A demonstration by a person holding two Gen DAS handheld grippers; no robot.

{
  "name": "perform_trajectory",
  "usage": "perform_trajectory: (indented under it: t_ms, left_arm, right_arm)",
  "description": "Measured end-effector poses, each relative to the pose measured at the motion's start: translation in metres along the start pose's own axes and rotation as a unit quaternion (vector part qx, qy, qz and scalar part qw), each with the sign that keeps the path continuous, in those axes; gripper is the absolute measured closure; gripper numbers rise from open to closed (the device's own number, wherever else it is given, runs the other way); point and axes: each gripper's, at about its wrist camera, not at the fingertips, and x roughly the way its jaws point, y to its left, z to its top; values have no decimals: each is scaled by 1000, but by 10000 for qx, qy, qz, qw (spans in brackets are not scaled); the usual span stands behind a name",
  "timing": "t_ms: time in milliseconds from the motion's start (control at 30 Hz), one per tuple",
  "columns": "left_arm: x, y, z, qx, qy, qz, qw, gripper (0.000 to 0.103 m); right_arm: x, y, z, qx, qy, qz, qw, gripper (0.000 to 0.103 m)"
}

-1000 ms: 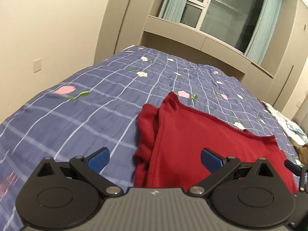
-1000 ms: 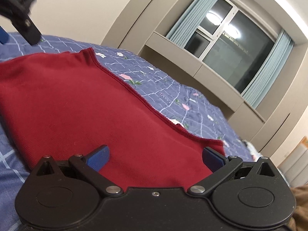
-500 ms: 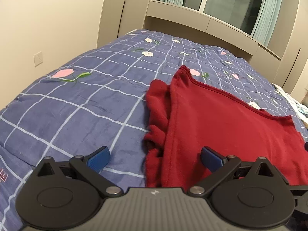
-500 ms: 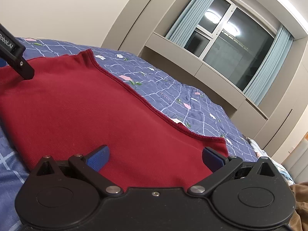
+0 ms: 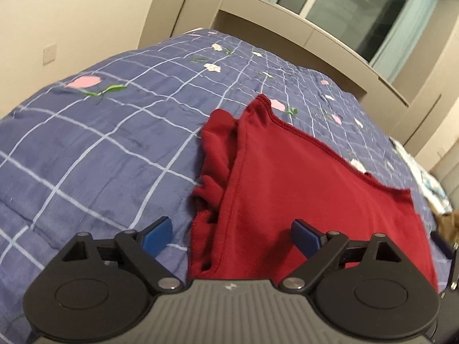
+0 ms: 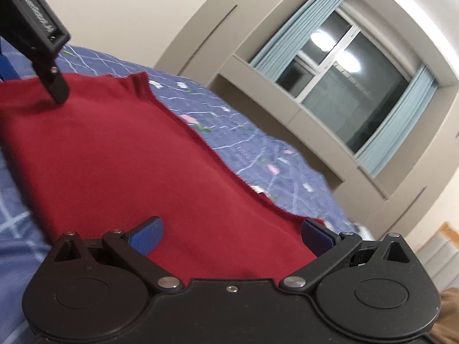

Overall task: Fold small clothes
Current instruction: 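Grasp one side edge of the folded sweater with the left gripper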

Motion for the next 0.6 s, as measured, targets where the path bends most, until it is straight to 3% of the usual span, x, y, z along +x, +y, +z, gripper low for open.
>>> perform_trajectory:
  t_ms: [167,433,600]
  left_arm:
    - [3,9,7,-385,118,-122,9991,11]
    - [13,8,18,-807,338,-91,9961,44]
    - [21,8,24,-1025,447,-83,9937,42]
  right_arm:
    - [-1,-18,-2,545,306,541,9966,0]
    - [4,-24,-8,792,416,752,9931,0]
    - [5,-25,-8,879,430,809,9919,0]
